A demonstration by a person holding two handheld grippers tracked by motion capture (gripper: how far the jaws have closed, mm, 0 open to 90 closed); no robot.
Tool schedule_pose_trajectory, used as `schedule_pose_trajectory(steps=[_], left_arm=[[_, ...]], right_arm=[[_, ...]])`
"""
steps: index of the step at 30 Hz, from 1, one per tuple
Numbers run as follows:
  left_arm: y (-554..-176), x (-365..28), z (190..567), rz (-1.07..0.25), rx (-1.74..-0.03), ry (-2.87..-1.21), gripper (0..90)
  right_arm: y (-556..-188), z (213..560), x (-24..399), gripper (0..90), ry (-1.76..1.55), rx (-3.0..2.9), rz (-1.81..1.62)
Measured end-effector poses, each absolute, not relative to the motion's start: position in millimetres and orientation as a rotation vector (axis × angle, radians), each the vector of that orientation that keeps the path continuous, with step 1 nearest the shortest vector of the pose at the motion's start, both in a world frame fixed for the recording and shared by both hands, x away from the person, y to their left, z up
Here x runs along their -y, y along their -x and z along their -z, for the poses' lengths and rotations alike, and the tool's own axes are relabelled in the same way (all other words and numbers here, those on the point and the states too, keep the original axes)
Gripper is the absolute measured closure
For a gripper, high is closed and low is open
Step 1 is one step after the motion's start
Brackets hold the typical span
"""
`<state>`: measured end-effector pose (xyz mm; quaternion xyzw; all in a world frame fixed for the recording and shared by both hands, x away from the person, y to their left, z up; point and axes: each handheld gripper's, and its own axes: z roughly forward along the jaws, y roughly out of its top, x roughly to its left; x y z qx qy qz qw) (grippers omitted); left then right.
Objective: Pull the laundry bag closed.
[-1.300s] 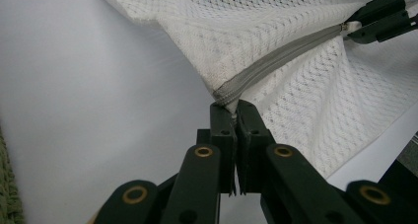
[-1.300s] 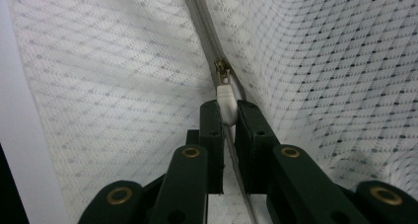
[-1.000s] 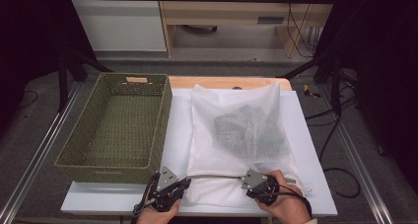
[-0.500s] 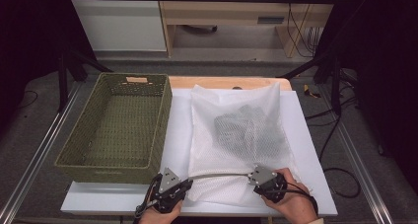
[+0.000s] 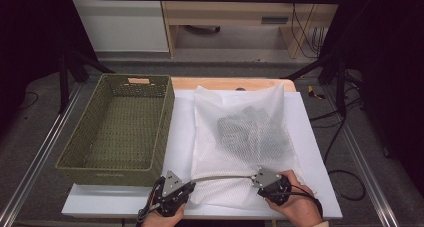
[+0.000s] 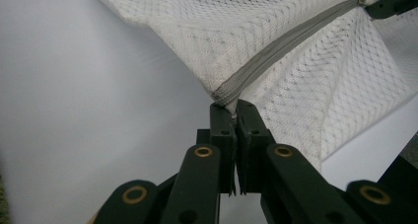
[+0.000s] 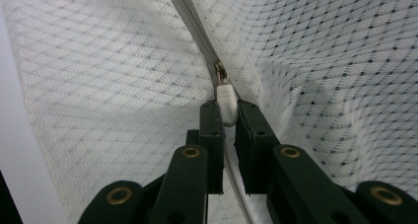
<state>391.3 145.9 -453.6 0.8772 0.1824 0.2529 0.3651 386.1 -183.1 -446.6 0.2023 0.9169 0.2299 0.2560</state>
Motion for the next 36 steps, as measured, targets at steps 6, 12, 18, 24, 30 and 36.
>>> schedule_pose_trajectory(steps=[6,12,18,24,30,36], left_arm=[[-392,-145,453,-0.654,-0.458,-2.257,87.7],[-390,-145,453,-0.664,-0.468,-2.26,87.7],[-391,-145,452,-0.665,-0.457,-2.264,87.8],[-390,-144,453,-0.665,-0.465,-2.262,87.8],[-391,-146,453,-0.661,-0.464,-2.261,87.8],[-390,-142,454,-0.663,-0.456,-2.267,87.9]], right_arm=[[-386,444,186,82.1,-0.548,-2.486,-0.628],[-382,445,185,82.1,-0.533,-2.499,-0.61],[-380,448,189,82.1,-0.54,-2.5,-0.611],[-376,448,195,82.1,-0.545,-2.495,-0.611],[-374,450,200,82.1,-0.559,-2.495,-0.606],[-373,451,206,82.1,-0.596,-2.495,-0.612]])
